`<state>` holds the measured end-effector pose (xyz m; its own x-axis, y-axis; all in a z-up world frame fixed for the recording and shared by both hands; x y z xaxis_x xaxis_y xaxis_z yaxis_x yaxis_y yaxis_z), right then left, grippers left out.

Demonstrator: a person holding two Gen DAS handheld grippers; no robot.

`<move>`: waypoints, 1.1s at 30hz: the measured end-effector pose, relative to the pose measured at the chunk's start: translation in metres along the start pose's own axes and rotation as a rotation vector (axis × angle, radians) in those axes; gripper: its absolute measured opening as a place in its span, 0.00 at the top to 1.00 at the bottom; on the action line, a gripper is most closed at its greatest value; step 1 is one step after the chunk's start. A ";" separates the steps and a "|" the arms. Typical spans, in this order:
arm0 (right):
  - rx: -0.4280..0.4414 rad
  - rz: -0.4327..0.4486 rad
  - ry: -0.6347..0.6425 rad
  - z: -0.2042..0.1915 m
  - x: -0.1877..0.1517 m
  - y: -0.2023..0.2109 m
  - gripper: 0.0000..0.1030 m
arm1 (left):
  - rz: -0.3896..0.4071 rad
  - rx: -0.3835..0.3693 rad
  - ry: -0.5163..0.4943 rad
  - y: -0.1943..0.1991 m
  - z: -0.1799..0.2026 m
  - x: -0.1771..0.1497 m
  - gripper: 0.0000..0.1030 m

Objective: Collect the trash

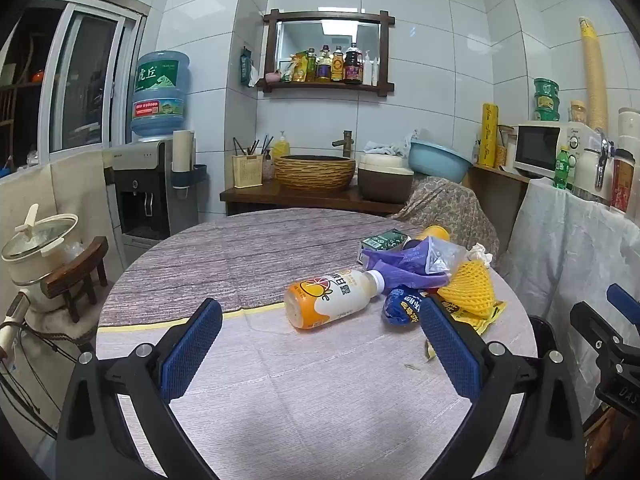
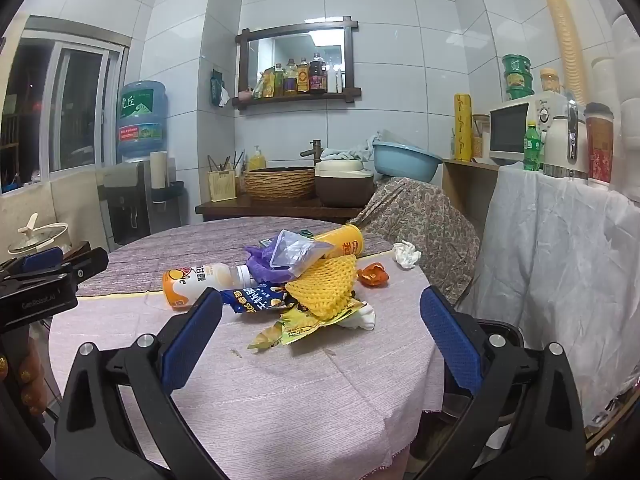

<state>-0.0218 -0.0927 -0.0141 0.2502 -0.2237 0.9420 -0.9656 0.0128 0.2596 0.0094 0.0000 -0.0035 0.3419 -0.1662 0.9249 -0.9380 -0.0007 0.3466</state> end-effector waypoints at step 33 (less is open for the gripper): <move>0.000 -0.014 -0.003 -0.001 -0.002 -0.003 0.05 | -0.010 0.013 -0.024 -0.003 0.003 -0.005 0.05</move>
<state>-0.0195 -0.0913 -0.0167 0.2637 -0.2264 0.9376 -0.9620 0.0097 0.2729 0.0100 -0.0016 -0.0098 0.3502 -0.1893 0.9174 -0.9352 -0.0155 0.3538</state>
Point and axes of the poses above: each gripper's, at about its wrist camera, not at the fingertips, and y roughly against the way its jaws point, z to its right, x to its top, the point moved 1 cm from there along -y, roughly the way its jaws point, and after that the axes turned 12 degrees about -y, right-handed, at the moved point
